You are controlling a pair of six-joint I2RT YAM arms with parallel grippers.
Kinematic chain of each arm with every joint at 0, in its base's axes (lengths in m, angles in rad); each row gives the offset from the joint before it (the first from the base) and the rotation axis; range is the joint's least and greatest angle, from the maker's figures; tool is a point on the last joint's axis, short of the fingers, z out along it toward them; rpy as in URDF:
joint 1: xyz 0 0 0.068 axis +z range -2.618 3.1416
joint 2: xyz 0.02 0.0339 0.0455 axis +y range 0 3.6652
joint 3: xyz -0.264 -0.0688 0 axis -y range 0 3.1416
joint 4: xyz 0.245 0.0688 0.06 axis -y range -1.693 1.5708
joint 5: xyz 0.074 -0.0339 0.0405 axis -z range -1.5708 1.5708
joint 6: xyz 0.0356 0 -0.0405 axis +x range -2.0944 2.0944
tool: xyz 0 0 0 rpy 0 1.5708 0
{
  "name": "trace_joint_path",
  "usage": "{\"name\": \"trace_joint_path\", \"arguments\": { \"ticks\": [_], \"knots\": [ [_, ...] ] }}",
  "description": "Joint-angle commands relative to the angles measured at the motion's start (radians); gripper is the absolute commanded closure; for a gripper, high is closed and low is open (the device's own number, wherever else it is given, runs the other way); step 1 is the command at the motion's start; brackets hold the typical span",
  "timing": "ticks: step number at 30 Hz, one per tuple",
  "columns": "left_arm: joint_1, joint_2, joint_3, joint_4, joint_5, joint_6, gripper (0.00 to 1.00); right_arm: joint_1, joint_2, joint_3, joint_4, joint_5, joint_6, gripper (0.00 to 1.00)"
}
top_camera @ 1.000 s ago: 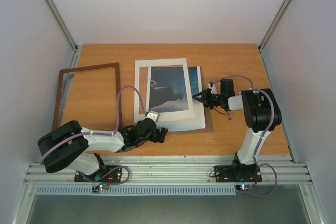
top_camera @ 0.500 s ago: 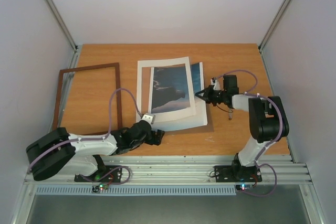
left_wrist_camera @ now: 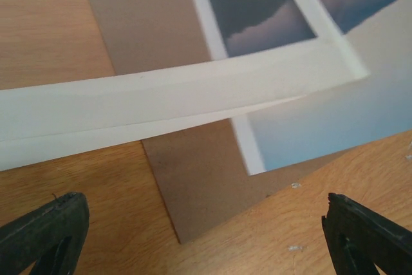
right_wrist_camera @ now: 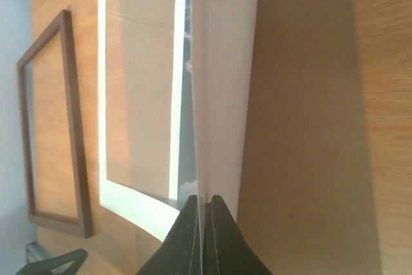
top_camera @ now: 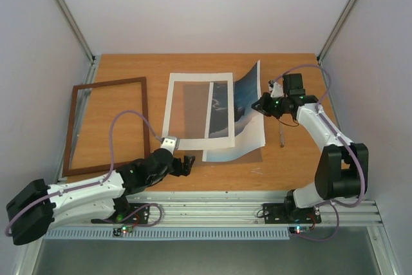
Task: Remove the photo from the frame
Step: Pick up the photo from the photo frame.
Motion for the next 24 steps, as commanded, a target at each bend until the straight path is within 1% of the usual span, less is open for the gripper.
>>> {"name": "trace_joint_path", "arguments": {
  "ticks": [1,8,12,16,21,24],
  "knots": [
    [-0.002,-0.064,-0.015,-0.077,-0.042,-0.009,0.00,-0.004,-0.072,0.100,-0.269,0.121,-0.095,0.99],
    [0.000,-0.164,0.005,-0.195,-0.095,-0.006,0.01,-0.001,-0.158,0.265,-0.552,0.257,-0.143,0.99],
    [0.012,-0.206,0.033,-0.269,-0.122,0.006,0.01,0.009,-0.196,0.362,-0.662,0.307,-0.145,0.99],
    [0.025,-0.245,0.066,-0.351,-0.150,0.010,0.01,0.031,-0.197,0.474,-0.752,0.349,-0.142,0.99],
    [0.055,-0.292,0.118,-0.447,-0.188,0.027,0.01,0.099,-0.174,0.601,-0.835,0.392,-0.137,0.99],
    [0.114,-0.313,0.120,-0.466,-0.155,0.036,0.01,0.174,-0.143,0.687,-0.863,0.428,-0.123,0.99]
  ]
}}
